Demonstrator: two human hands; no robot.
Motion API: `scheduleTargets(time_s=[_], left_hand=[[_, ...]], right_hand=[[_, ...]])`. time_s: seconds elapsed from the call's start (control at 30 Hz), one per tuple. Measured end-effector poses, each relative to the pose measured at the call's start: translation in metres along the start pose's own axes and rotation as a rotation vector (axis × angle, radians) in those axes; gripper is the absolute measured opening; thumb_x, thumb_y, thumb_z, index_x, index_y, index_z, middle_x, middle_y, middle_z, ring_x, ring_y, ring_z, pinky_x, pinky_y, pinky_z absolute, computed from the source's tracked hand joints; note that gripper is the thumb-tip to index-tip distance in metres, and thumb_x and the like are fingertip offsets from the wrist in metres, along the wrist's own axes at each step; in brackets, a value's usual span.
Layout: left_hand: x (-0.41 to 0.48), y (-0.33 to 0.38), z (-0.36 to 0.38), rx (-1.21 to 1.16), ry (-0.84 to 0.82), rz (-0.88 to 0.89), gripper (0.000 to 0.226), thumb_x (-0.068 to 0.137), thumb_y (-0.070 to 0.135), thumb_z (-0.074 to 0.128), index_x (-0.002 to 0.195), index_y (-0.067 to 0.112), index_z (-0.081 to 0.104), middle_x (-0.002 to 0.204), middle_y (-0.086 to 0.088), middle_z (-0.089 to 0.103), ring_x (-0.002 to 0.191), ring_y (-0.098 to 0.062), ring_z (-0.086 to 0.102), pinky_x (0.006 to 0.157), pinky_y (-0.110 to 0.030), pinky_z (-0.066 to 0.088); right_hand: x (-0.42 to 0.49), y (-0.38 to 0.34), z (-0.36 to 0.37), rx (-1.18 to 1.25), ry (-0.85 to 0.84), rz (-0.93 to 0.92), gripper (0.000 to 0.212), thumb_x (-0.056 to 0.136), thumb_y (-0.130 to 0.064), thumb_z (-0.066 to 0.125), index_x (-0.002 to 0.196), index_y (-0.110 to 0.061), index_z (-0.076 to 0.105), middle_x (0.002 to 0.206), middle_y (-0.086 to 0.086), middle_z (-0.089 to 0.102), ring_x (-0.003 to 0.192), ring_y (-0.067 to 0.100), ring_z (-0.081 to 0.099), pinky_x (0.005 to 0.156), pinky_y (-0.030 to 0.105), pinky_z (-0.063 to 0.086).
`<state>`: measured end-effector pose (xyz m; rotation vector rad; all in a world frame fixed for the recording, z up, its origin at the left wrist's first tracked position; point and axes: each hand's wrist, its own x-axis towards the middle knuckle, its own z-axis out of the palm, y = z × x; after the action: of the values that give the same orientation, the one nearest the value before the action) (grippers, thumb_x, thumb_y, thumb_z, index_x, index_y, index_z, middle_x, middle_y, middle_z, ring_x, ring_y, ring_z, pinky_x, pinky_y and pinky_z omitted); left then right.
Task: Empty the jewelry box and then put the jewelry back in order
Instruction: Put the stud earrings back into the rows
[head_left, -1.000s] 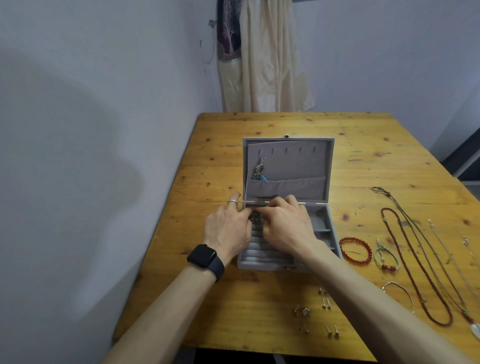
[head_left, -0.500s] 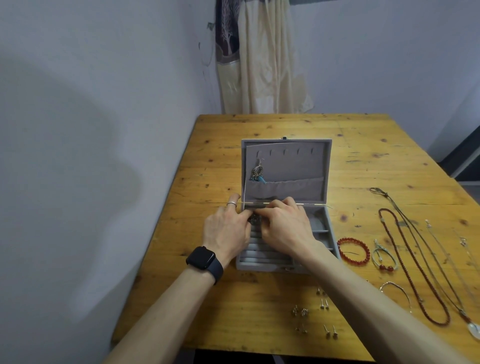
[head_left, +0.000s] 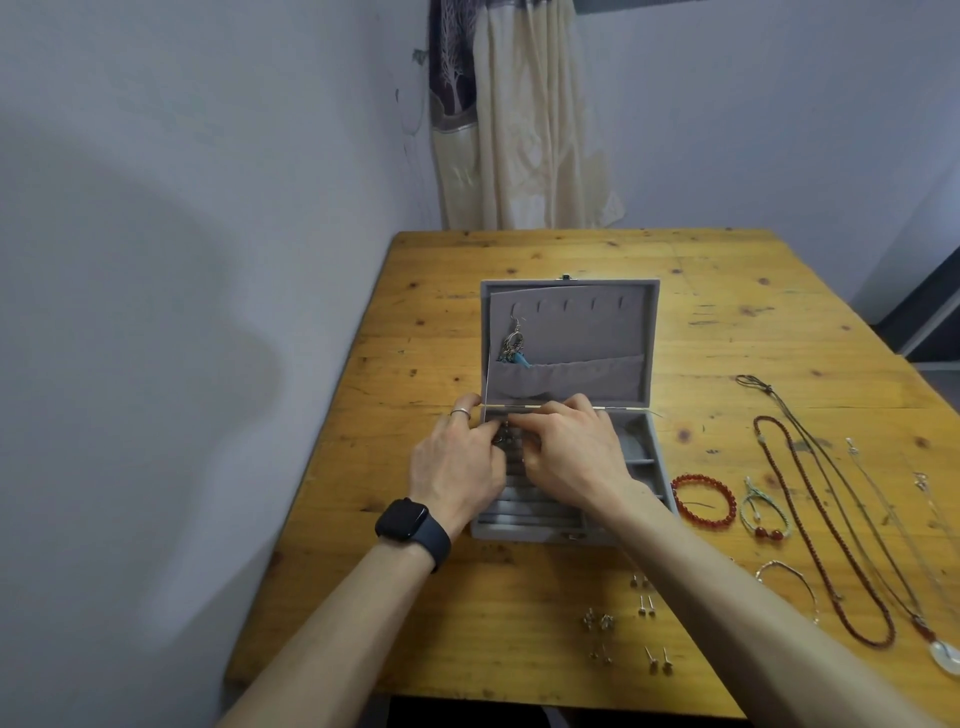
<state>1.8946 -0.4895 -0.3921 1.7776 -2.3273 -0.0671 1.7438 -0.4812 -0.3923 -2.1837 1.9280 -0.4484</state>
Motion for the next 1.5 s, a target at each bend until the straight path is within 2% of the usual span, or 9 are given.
scheduleTargets(time_s=[0.1, 0.27, 0.37, 0.47, 0.57, 0.77, 0.97, 1.27, 1.5], left_hand=[[-0.004, -0.004, -0.003, -0.075, 0.024, 0.019, 0.039, 0.093, 0.029, 0.049, 0.131, 0.028, 0.062, 0.154, 0.003, 0.035, 0.113, -0.019, 0.059, 0.076, -0.034, 0.057], [-0.023, -0.010, -0.008, -0.216, 0.115, 0.028, 0.034, 0.092, 0.024, 0.056, 0.124, 0.027, 0.066, 0.147, 0.005, 0.041, 0.084, -0.011, 0.059, 0.059, -0.020, 0.049], [-0.047, -0.003, -0.009, -0.320, 0.210, 0.046, 0.030, 0.089, 0.019, 0.060, 0.117, 0.025, 0.069, 0.138, 0.005, 0.049, 0.092, -0.011, 0.059, 0.059, -0.018, 0.051], [-0.077, 0.011, -0.003, -0.426, 0.292, 0.050, 0.029, 0.086, 0.014, 0.065, 0.113, 0.025, 0.070, 0.129, 0.004, 0.053, 0.085, -0.009, 0.057, 0.055, -0.010, 0.042], [-0.105, 0.025, 0.008, -0.529, 0.314, 0.054, 0.027, 0.086, 0.017, 0.062, 0.110, 0.028, 0.070, 0.121, 0.007, 0.054, 0.090, -0.010, 0.060, 0.063, -0.024, 0.055], [-0.141, 0.046, 0.029, -0.636, 0.067, 0.002, 0.022, 0.084, 0.036, 0.059, 0.101, 0.037, 0.072, 0.100, 0.019, 0.059, 0.095, -0.003, 0.057, 0.080, -0.035, 0.054], [-0.146, 0.051, 0.030, -0.614, -0.007, -0.008, 0.023, 0.080, 0.051, 0.068, 0.096, 0.035, 0.075, 0.095, 0.018, 0.058, 0.097, -0.005, 0.055, 0.088, -0.033, 0.051], [-0.142, 0.052, 0.030, -0.543, -0.026, -0.035, 0.017, 0.080, 0.045, 0.074, 0.092, 0.033, 0.078, 0.095, 0.013, 0.058, 0.100, -0.013, 0.055, 0.091, -0.038, 0.049], [-0.143, 0.049, 0.027, -0.558, -0.053, -0.040, 0.016, 0.088, 0.042, 0.067, 0.095, 0.033, 0.078, 0.095, 0.016, 0.063, 0.097, -0.007, 0.055, 0.089, -0.032, 0.049]], right_hand=[[-0.008, 0.008, -0.008, 0.059, 0.064, 0.026, 0.040, 0.096, -0.033, 0.050, 0.136, -0.037, 0.059, 0.129, -0.006, 0.065, 0.114, 0.023, 0.048, 0.091, 0.040, 0.042], [-0.052, 0.023, -0.030, 0.231, 0.239, 0.060, 0.032, 0.094, -0.028, 0.060, 0.126, -0.032, 0.068, 0.116, -0.010, 0.070, 0.104, 0.014, 0.049, 0.083, 0.029, 0.044], [-0.091, 0.033, -0.037, 0.305, 0.288, 0.091, 0.029, 0.093, -0.026, 0.065, 0.121, -0.031, 0.070, 0.110, -0.013, 0.068, 0.103, 0.009, 0.047, 0.083, 0.029, 0.045], [-0.131, 0.043, -0.038, 0.300, 0.295, 0.113, 0.027, 0.091, -0.024, 0.068, 0.117, -0.033, 0.071, 0.105, -0.021, 0.063, 0.101, 0.005, 0.045, 0.081, 0.015, 0.038], [-0.166, 0.051, -0.032, 0.291, 0.274, 0.138, 0.025, 0.090, -0.026, 0.070, 0.114, -0.033, 0.072, 0.102, -0.022, 0.062, 0.101, 0.005, 0.046, 0.079, 0.010, 0.033], [-0.199, 0.048, -0.007, 0.283, 0.207, 0.143, 0.015, 0.087, -0.037, 0.073, 0.102, -0.037, 0.075, 0.094, -0.023, 0.063, 0.094, 0.005, 0.045, 0.076, 0.012, 0.034], [-0.194, 0.040, 0.008, 0.273, 0.179, 0.136, 0.017, 0.086, -0.042, 0.073, 0.102, -0.038, 0.076, 0.092, -0.018, 0.064, 0.091, 0.010, 0.044, 0.079, 0.030, 0.043], [-0.183, 0.034, 0.010, 0.204, 0.104, 0.130, 0.021, 0.089, -0.048, 0.067, 0.107, -0.041, 0.075, 0.101, -0.012, 0.066, 0.093, 0.013, 0.043, 0.083, 0.034, 0.043], [-0.181, 0.036, 0.011, 0.189, 0.110, 0.112, 0.016, 0.091, -0.046, 0.066, 0.103, -0.041, 0.075, 0.102, -0.016, 0.069, 0.091, 0.012, 0.043, 0.080, 0.036, 0.044]])
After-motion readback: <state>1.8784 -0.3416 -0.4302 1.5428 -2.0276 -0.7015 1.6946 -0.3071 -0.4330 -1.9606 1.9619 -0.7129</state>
